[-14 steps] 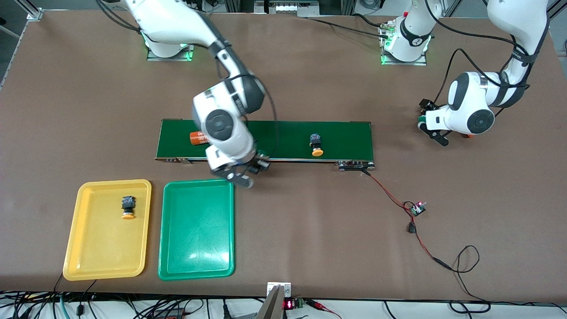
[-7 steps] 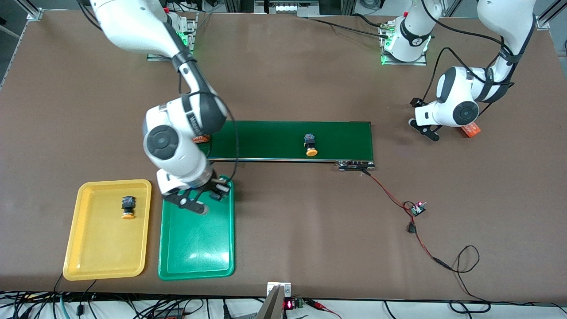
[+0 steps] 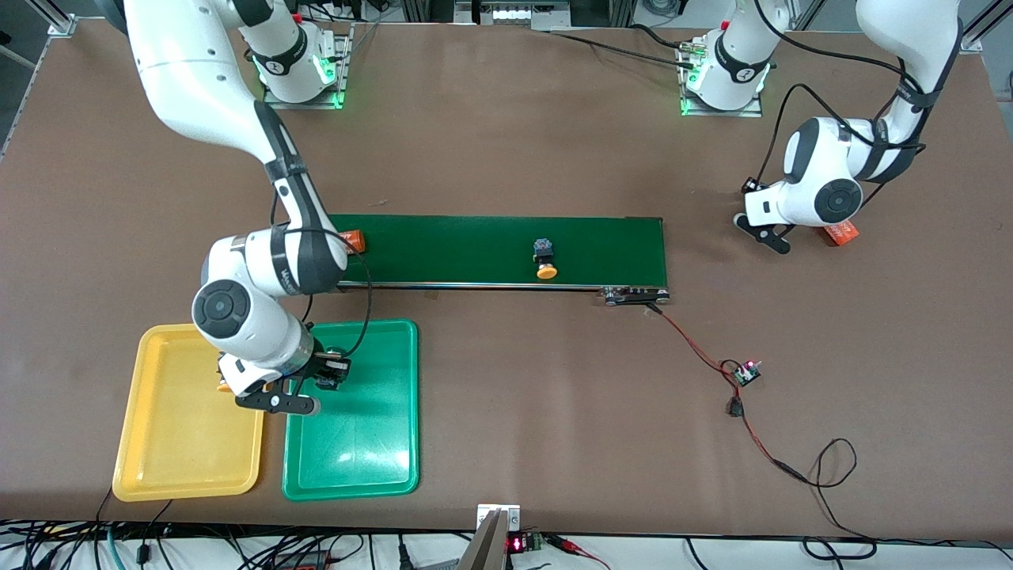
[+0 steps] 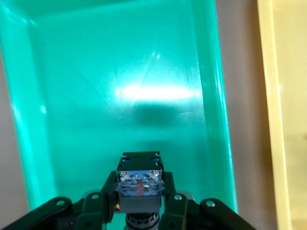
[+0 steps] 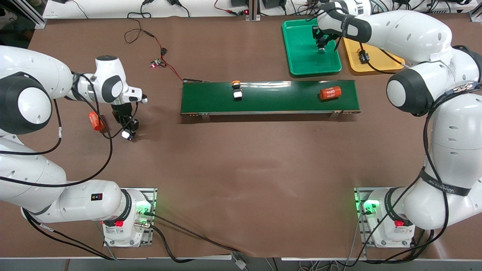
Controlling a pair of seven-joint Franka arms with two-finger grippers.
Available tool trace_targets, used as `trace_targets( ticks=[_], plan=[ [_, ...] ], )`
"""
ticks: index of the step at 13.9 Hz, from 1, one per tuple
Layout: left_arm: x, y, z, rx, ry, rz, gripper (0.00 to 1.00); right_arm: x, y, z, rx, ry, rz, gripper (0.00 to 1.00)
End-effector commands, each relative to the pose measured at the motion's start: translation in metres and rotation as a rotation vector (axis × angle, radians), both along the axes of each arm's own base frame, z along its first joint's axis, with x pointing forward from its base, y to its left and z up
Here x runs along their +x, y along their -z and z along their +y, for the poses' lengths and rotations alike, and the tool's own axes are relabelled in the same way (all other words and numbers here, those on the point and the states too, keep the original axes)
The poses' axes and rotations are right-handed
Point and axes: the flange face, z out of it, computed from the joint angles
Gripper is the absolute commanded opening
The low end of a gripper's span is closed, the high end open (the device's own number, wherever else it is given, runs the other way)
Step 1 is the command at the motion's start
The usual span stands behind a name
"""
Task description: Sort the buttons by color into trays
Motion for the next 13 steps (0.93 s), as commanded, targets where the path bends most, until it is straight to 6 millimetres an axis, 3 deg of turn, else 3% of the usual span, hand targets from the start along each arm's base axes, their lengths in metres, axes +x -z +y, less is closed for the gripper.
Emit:
trace_targets(
  ticks=[1,3,5,6,7,8,11,13],
  plan=[
    [0.053,-0.055,-0.002,0.023,-0.014,-0.032,0.22,0.004,0.026,-0.008,-0.024,-0.093,0.021,0.0],
    [0.081,-0.07,-0.017,0.044,-0.049,-0.071,0.22,0.003,0.038,-0.008,-0.03,-0.136,0.033,0.0],
    [0.098,-0.077,-0.057,0.069,-0.11,-0.086,0.22,0.002,0.046,-0.007,-0.034,-0.165,0.04,0.01],
    [0.106,-0.082,-0.08,0.057,-0.173,-0.09,0.22,0.002,0.046,-0.007,-0.035,-0.18,0.042,0.24],
    [0.114,-0.09,-0.101,0.035,-0.235,-0.093,0.22,0.002,0.044,-0.007,-0.032,-0.172,0.039,0.93],
    [0.12,-0.095,-0.119,0.018,-0.289,-0.095,0.22,0.003,0.038,-0.01,-0.031,-0.168,0.039,1.0],
    [0.134,-0.112,-0.159,0.01,-0.392,-0.127,0.22,0.003,0.002,-0.004,-0.011,-0.148,0.024,1.0],
    [0.139,-0.113,-0.196,-0.008,-0.464,-0.114,0.22,-0.004,-0.019,0.008,-0.006,-0.113,0.052,1.0]
  ],
)
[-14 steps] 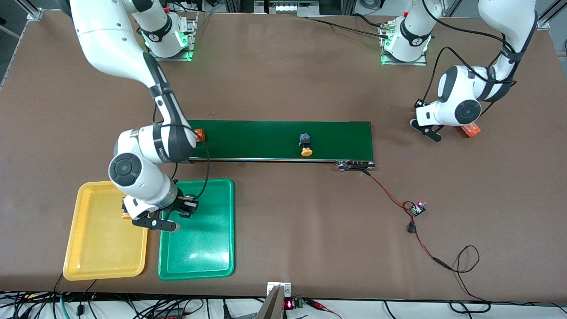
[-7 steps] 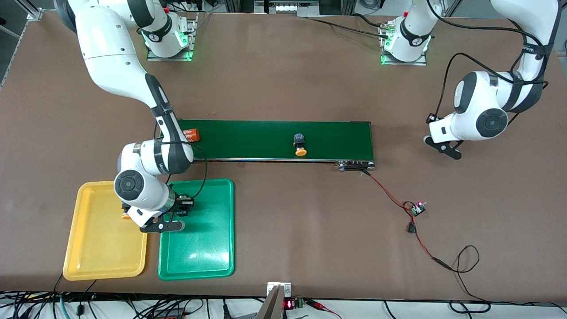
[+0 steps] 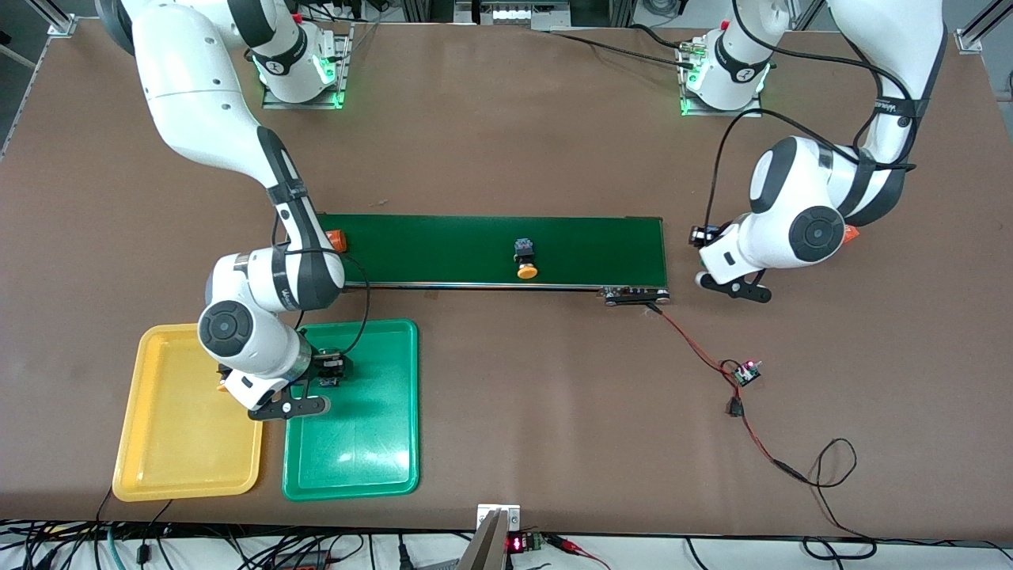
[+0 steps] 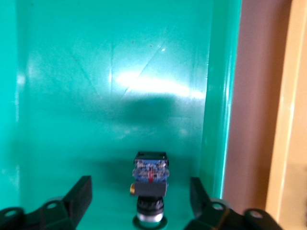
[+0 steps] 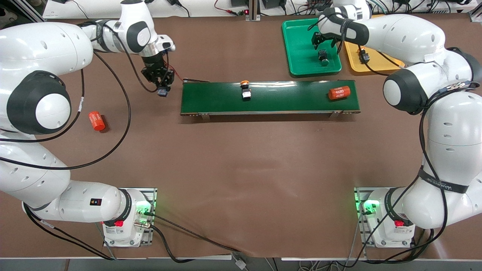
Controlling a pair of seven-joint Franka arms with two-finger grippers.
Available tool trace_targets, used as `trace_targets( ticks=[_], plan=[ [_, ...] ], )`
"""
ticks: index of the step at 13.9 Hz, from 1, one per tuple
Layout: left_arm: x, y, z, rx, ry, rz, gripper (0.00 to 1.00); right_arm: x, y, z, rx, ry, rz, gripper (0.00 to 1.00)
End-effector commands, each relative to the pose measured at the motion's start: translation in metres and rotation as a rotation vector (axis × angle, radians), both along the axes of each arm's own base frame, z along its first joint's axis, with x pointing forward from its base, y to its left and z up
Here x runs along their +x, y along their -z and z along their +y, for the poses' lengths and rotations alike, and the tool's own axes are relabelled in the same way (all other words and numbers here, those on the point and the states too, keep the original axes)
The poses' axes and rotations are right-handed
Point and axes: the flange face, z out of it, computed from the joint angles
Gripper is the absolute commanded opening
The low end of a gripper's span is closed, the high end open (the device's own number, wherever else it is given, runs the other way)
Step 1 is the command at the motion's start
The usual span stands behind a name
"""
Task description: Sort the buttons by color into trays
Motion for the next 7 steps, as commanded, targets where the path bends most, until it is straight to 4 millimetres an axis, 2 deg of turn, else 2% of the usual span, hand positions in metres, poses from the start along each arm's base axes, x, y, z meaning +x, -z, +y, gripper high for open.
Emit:
trace_targets(
  ticks=[1,3,6,7],
  plan=[
    [0.012,0.002,-0.041,-0.014,-0.096,0.03,0.23,-0.015,-0.037,0.024,0.005,0.053,0.052,1.0],
    [0.011,0.016,-0.074,-0.02,-0.119,0.053,0.23,-0.036,-0.059,0.062,-0.006,0.071,0.095,1.0],
    [0.001,0.034,-0.101,-0.044,-0.101,0.068,0.28,-0.077,-0.069,0.14,-0.034,0.174,0.135,1.0],
    [-0.005,0.039,-0.111,-0.049,-0.089,0.08,0.4,-0.093,-0.074,0.168,-0.042,0.183,0.139,1.0]
  ],
)
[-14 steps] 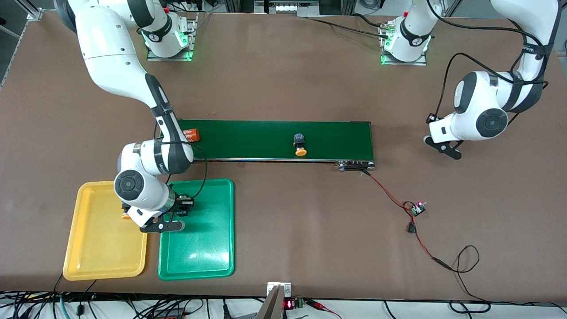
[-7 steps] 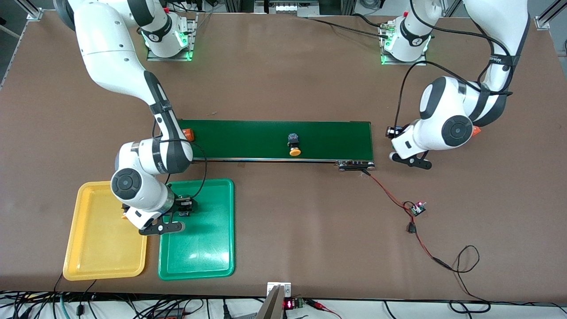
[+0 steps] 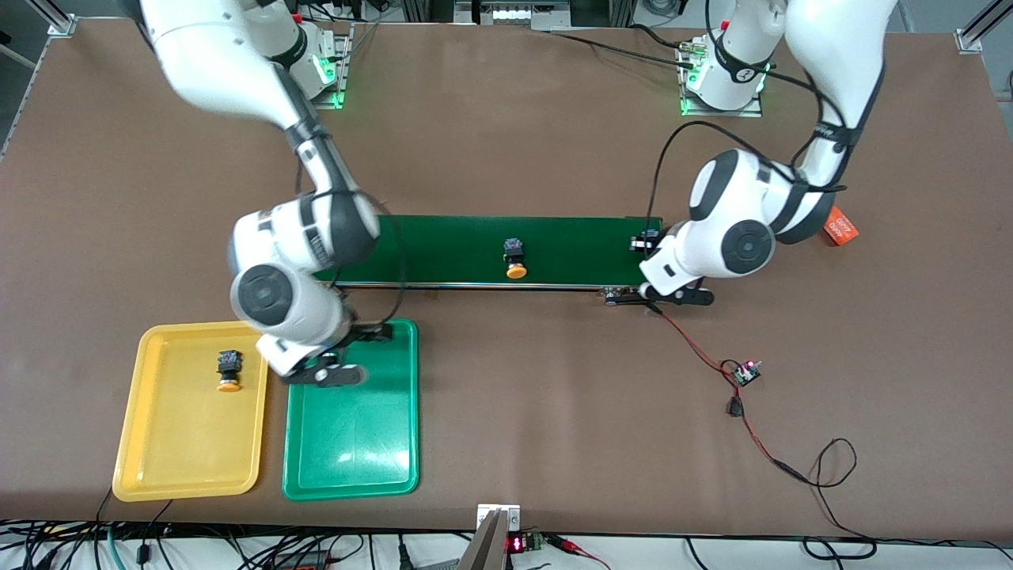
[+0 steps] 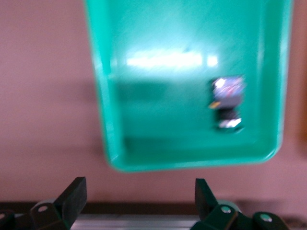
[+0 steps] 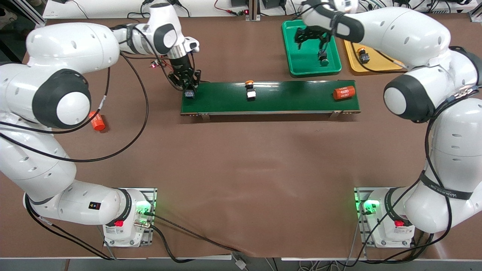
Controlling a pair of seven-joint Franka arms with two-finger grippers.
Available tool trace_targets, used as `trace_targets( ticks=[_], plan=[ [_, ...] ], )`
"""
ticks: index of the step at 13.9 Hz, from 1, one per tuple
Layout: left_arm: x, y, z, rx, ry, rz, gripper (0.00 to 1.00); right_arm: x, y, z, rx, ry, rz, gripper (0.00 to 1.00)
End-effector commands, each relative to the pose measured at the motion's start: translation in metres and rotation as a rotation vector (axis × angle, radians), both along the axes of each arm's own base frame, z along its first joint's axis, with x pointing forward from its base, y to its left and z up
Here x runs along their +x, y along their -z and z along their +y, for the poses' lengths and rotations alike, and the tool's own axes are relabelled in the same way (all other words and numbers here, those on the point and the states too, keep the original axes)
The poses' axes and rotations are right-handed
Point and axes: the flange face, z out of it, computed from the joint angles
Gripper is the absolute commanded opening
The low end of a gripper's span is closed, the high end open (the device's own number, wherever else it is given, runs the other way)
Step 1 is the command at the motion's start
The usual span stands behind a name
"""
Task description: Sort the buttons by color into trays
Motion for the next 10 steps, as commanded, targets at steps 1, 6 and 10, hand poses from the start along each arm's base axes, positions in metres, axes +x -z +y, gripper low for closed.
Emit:
trace_targets(
  ticks=[1,6,10],
  plan=[
    [-0.004,0.005,-0.024,-0.027,0.006,0.019,0.99,-0.041,-0.007,0.063,-0.036,0.037,0.022,1.0],
    [0.011,-0.056,0.007,-0.027,-0.038,-0.051,1.0,-0.097,-0.005,0.139,-0.048,0.005,0.033,1.0],
    [0.033,-0.088,0.096,0.025,-0.158,-0.074,1.0,-0.124,0.001,0.167,-0.056,0.011,0.054,1.0]
  ],
)
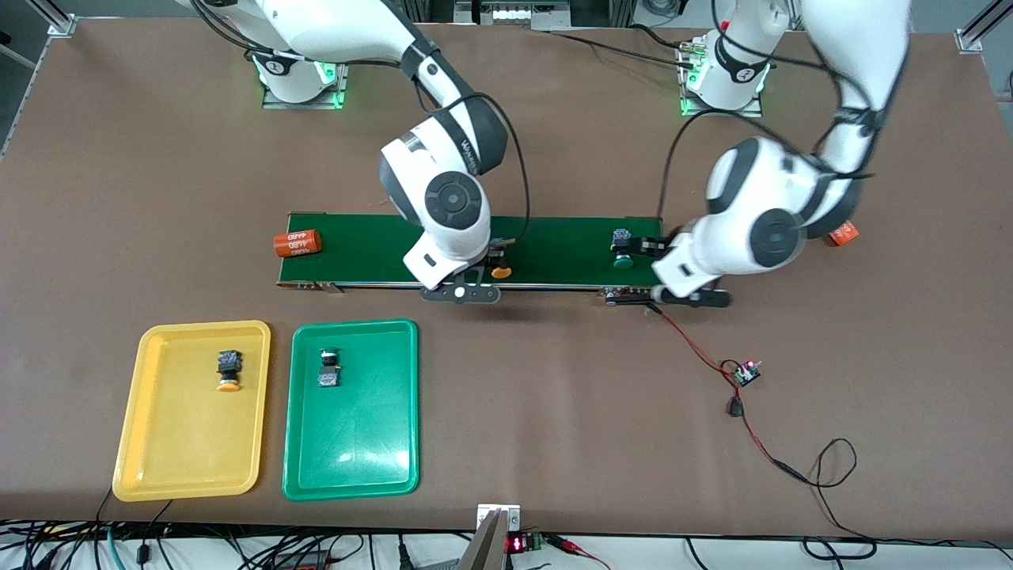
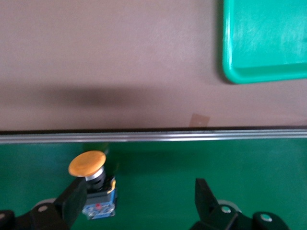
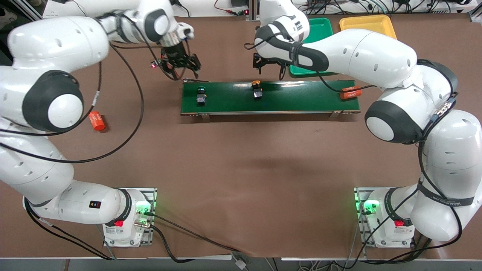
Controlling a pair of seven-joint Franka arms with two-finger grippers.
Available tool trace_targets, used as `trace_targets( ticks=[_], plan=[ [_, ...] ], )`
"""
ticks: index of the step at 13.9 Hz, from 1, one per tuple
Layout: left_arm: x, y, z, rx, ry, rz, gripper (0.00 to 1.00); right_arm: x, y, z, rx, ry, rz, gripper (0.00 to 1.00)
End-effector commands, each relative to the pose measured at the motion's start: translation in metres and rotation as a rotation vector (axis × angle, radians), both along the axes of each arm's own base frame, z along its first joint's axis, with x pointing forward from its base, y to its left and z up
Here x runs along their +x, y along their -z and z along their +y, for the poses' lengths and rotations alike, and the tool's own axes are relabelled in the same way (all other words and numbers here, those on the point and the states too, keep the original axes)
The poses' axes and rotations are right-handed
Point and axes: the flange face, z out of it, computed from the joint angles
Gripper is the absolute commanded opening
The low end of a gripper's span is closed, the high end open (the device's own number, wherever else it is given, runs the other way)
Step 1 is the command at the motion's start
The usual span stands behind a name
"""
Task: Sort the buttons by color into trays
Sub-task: 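Lift the yellow button with the right gripper while the left gripper grasps a cylinder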
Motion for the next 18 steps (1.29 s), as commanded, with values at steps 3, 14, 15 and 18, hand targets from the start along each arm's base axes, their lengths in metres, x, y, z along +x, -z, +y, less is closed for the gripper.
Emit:
trace_targets(
  ticks=[3,14,15,18],
  plan=[
    [0.013,-0.009,0.105,0.179,-0.049,-0.019,1.0,-0.025,0.015,0.011,-0.025,0.022,0.038,1.0],
    [-0.054,0.073,0.349,0.357,-0.473,0.209,1.0,-0.034,0.06,0.013,0.004,0.025,0.03,0.89],
    [-0.066,0.09,0.355,0.363,-0.491,0.215,1.0,-0.035,0.062,0.012,0.004,0.021,0.031,0.8],
    [-0.108,0.142,0.373,0.359,-0.531,0.111,1.0,-0.036,0.065,0.011,-0.001,0.022,0.036,0.49]
  ],
)
